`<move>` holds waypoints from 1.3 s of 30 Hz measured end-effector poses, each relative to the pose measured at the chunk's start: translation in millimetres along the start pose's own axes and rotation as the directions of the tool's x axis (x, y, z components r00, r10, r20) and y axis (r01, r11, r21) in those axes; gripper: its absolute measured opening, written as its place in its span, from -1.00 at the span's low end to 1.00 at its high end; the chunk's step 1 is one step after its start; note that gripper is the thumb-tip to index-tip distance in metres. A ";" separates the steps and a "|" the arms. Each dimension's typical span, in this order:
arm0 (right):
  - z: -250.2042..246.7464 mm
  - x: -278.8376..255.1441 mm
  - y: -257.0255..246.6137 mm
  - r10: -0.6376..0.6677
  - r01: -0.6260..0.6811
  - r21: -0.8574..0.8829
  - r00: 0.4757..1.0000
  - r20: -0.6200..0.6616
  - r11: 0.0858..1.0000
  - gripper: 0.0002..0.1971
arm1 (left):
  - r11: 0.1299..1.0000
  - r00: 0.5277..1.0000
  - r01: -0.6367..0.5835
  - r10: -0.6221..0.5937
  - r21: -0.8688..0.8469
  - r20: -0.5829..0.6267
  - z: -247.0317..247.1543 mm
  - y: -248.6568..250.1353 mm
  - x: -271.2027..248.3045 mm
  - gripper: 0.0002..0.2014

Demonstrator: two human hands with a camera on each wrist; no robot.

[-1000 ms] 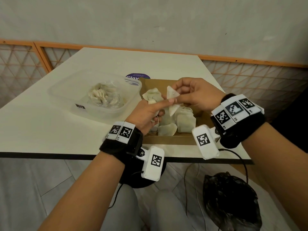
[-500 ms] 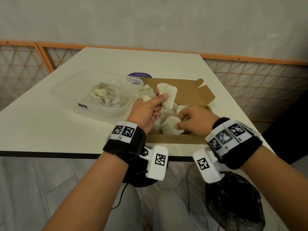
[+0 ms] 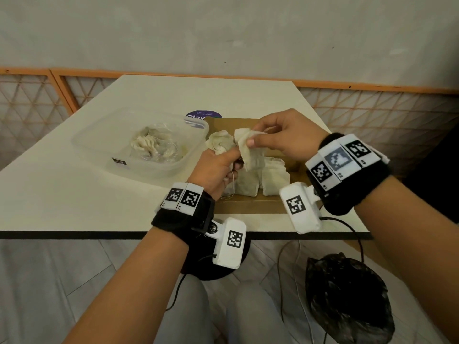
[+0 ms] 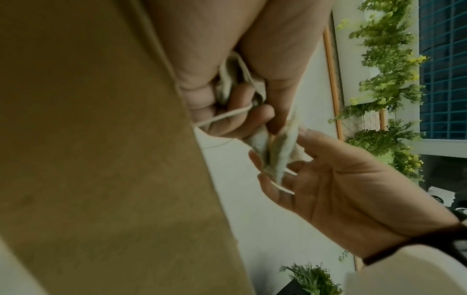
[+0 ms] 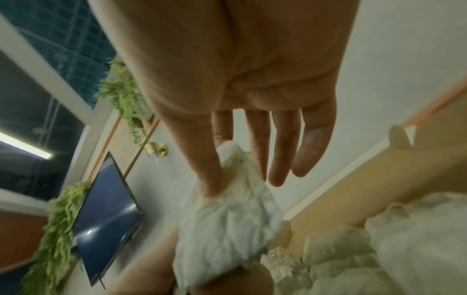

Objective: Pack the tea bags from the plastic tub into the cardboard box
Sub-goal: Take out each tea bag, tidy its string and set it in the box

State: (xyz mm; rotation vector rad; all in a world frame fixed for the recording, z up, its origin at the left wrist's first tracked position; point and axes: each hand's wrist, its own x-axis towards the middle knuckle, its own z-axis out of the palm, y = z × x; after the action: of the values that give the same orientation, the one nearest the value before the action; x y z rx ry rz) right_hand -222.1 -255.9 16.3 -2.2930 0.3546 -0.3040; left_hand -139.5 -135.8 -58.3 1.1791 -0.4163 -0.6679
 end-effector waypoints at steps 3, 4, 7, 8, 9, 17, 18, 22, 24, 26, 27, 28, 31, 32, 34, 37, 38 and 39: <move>1.2 5.6 6.2 0.038 -0.036 0.064 0.999 -0.023 0.997 -0.89 | 0.997 1.000 0.031 -0.031 -0.071 0.002 -1.4 2.6 1.7 -0.94; 1.7 6.1 7.6 0.048 -0.046 0.091 0.999 -0.025 0.995 -0.91 | 0.995 0.999 0.048 -0.047 -0.088 0.014 -2.1 3.3 1.8 -0.89; 4.1 7.2 12.1 0.067 -0.062 0.129 0.997 -0.039 0.990 -0.86 | 0.999 0.997 0.037 -0.035 -0.030 0.075 -3.7 4.2 1.0 -0.80; 5.0 8.4 14.2 0.068 -0.062 0.136 0.997 -0.044 0.989 -0.84 | 1.000 0.997 0.012 -0.012 0.004 0.082 -3.6 2.9 -0.2 -0.82; 5.5 8.7 14.3 0.075 -0.067 0.145 0.996 -0.051 0.987 -0.83 | 1.000 0.997 -0.010 0.008 0.027 0.078 -3.0 1.8 -1.4 -0.85; 9.5 -5.5 29.2 0.213 -0.231 0.425 0.973 0.092 0.875 -0.80 | 0.993 0.998 0.044 -0.048 -0.106 -0.035 -1.3 3.5 -1.3 -0.91; 10.1 -6.5 33.7 0.216 -0.212 0.432 0.976 0.041 0.877 -0.69 | 0.991 0.998 0.038 -0.044 -0.128 -0.046 -1.2 2.8 -0.8 -0.88; 15.5 -14.8 50.1 0.289 -0.280 0.386 0.957 0.034 0.879 -0.76 | 0.945 0.997 0.016 -0.042 -0.327 -0.072 -5.8 3.7 3.1 -0.90; 24.5 -19.4 55.7 0.323 -0.347 0.323 0.938 0.129 0.880 -0.81 | 0.918 0.998 0.036 -0.057 -0.396 -0.041 -7.9 5.6 3.4 -0.90; 32.6 -21.2 56.9 0.343 -0.379 0.257 0.923 0.176 0.889 -0.78 | 0.914 0.998 0.048 -0.062 -0.402 -0.024 -8.6 6.5 2.6 -0.90; 35.7 -21.0 56.2 0.349 -0.383 0.222 0.920 0.178 0.897 -0.77 | 0.918 0.998 0.047 -0.062 -0.393 -0.024 -8.4 6.6 2.0 -0.90; 38.5 -20.2 55.2 0.358 -0.387 0.198 0.918 0.170 0.901 -0.75 | 0.922 0.998 0.047 -0.061 -0.383 -0.026 -8.1 6.7 1.6 -0.90; 44.2 -16.3 55.3 0.401 -0.417 0.198 0.908 0.118 0.887 -0.70 | 0.925 0.997 0.047 -0.064 -0.376 -0.035 -7.8 6.2 1.2 -0.91; 46.6 -15.7 55.3 0.408 -0.419 0.192 0.908 0.098 0.887 -0.70 | 0.925 0.997 0.047 -0.065 -0.377 -0.035 -7.9 6.2 1.0 -0.91; 51.5 -16.2 56.0 0.412 -0.414 0.121 0.910 0.048 0.902 -0.75 | 0.927 0.997 0.046 -0.063 -0.372 -0.036 -8.0 6.2 1.0 -0.91; 51.0 -22.5 53.5 0.387 -0.385 0.038 0.918 -0.080 0.922 -0.69 | 0.934 0.997 0.042 -0.062 -0.355 -0.045 -7.5 6.0 0.1 -0.90; 48.5 -25.8 52.0 0.348 -0.352 0.006 0.925 -0.150 0.936 -0.66 | 0.934 0.997 0.042 -0.061 -0.354 -0.044 -7.5 6.1 -0.3 -0.90; 45.2 -30.6 50.2 0.288 -0.302 -0.032 0.932 -0.220 0.953 -0.65 | 0.934 0.997 0.042 -0.061 -0.354 -0.042 -7.5 6.1 -0.6 -0.91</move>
State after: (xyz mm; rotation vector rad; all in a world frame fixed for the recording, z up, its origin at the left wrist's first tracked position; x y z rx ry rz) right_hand -243.8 -248.0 -54.1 -2.2337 0.8212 -0.3899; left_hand -133.8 -128.7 -55.1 0.8644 -0.2090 -0.7221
